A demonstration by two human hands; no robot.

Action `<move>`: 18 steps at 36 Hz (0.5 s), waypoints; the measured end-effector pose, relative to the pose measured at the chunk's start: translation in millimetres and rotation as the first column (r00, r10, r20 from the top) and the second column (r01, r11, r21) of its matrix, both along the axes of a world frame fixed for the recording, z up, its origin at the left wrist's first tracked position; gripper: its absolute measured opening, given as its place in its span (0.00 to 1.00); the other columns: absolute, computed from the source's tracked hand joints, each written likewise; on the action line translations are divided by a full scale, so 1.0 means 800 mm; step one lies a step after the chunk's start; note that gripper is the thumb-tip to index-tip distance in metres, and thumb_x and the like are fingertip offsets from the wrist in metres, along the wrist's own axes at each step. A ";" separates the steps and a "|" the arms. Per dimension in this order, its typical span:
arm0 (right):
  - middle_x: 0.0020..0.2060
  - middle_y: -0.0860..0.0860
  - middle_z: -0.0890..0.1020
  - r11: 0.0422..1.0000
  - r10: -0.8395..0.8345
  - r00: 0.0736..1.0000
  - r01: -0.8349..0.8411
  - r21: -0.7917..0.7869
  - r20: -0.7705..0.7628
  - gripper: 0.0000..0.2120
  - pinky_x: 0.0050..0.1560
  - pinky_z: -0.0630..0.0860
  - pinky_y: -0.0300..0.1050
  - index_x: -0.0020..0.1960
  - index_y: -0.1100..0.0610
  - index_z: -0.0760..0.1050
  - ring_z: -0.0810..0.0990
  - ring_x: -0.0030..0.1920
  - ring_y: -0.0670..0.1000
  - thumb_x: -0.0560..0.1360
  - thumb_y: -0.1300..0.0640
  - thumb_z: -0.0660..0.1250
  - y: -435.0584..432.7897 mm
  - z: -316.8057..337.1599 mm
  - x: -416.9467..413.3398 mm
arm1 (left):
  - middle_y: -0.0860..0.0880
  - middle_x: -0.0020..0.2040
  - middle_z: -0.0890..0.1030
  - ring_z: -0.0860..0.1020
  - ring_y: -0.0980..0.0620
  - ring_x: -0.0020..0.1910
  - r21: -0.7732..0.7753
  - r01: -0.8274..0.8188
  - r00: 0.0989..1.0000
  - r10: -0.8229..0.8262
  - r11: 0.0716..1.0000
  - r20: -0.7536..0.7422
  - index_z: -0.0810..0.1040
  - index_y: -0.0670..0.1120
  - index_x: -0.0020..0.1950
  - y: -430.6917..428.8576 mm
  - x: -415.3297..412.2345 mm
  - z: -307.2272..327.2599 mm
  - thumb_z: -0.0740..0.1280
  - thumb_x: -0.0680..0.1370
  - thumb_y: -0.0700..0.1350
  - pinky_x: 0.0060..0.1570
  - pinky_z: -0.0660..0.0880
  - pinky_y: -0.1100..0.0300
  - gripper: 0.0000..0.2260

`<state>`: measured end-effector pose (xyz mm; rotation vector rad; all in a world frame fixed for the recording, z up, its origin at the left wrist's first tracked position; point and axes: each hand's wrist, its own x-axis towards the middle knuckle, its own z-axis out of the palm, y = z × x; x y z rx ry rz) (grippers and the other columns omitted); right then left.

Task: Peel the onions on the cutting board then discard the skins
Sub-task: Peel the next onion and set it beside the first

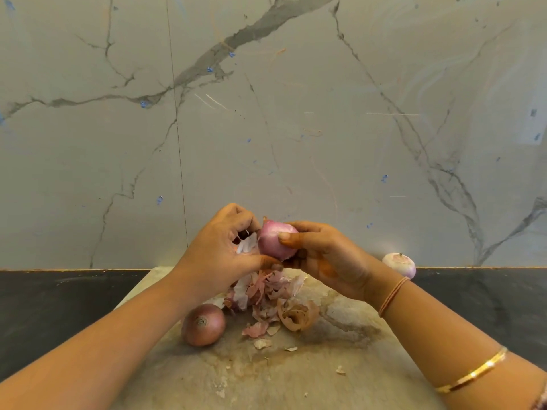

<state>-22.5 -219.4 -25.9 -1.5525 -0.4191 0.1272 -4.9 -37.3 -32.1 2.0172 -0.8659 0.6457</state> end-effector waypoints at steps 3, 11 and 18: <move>0.56 0.62 0.80 0.998 -0.028 1.000 0.028 0.052 0.003 0.22 0.64 0.75 0.54 0.59 0.63 0.74 0.80 0.56 0.60 0.69 0.54 0.70 -0.001 0.002 -0.001 | 0.52 0.42 0.72 0.71 0.58 0.41 -0.050 -0.043 0.999 0.043 0.998 -0.007 0.73 0.50 0.38 -0.001 0.002 0.003 0.74 0.58 0.59 0.40 0.68 0.73 0.19; 0.59 0.52 0.78 0.962 -0.154 0.969 0.192 -0.196 0.192 0.24 0.61 0.78 0.50 0.66 0.54 0.71 0.78 0.59 0.54 0.72 0.58 0.73 0.004 -0.004 -0.001 | 0.56 0.46 0.80 0.79 0.61 0.43 -0.067 -0.023 0.936 -0.002 0.998 -0.351 0.71 0.57 0.55 0.003 0.004 0.001 0.72 0.55 0.73 0.39 0.76 0.67 0.35; 0.55 0.45 0.75 0.913 -0.167 0.912 0.287 -0.289 0.375 0.24 0.53 0.80 0.41 0.61 0.51 0.67 0.79 0.55 0.50 0.71 0.63 0.74 0.010 -0.004 -0.004 | 0.50 0.40 0.85 0.84 0.50 0.40 -0.206 0.010 0.886 -0.104 0.979 -0.452 0.80 0.50 0.53 -0.002 0.000 0.002 0.68 0.64 0.65 0.49 0.80 0.49 0.24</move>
